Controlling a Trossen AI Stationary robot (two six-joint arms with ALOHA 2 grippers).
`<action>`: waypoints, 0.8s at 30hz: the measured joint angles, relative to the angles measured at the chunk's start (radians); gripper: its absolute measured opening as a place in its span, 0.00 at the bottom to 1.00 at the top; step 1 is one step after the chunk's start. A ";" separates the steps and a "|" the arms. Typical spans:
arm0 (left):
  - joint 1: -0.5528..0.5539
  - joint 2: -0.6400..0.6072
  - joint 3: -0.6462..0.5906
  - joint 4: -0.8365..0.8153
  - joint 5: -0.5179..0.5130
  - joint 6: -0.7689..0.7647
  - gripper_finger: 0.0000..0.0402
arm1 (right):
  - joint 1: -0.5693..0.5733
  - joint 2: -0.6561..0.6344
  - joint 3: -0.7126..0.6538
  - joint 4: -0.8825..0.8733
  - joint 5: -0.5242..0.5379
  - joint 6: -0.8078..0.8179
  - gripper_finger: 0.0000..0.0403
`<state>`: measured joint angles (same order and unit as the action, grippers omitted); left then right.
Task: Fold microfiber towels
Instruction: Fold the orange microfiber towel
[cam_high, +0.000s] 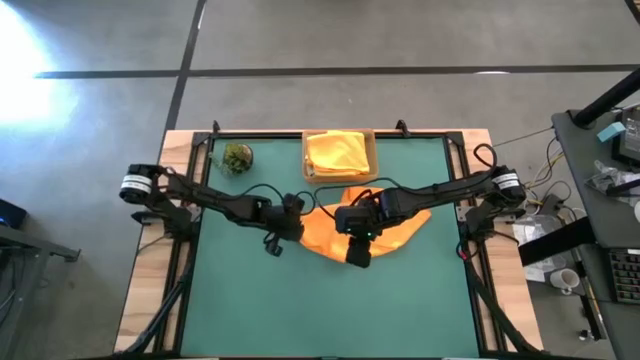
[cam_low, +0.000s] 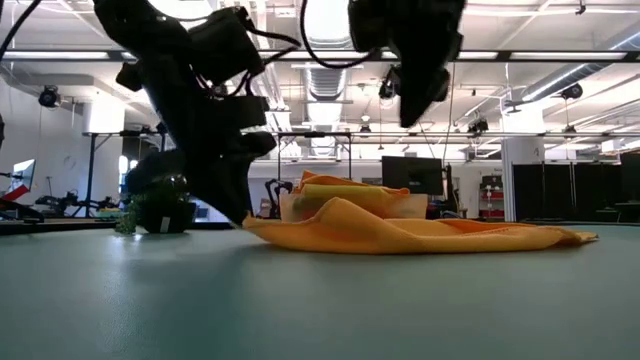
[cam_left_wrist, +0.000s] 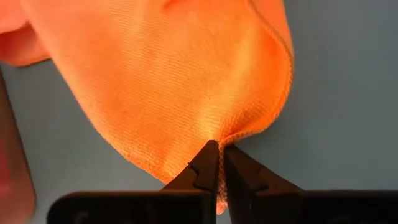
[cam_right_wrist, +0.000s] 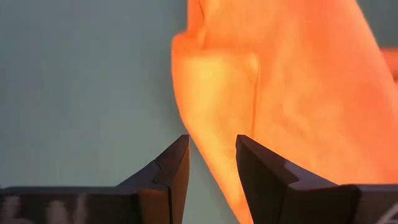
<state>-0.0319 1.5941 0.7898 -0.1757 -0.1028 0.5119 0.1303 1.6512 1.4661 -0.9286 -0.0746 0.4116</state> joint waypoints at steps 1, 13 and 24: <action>0.000 -0.009 0.000 -0.001 0.003 -0.024 0.00 | 0.000 -0.001 -0.007 -0.017 0.000 -0.006 0.30; -0.001 -0.039 -0.001 -0.068 0.007 -0.117 0.00 | -0.005 -0.022 -0.272 0.131 -0.066 -0.005 0.30; -0.001 -0.039 -0.001 -0.076 0.007 -0.115 0.00 | -0.161 -0.058 -0.489 0.631 -0.235 0.015 0.30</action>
<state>-0.0327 1.5547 0.7891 -0.2514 -0.0959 0.3973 -0.0311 1.5934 0.9766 -0.2973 -0.3093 0.4265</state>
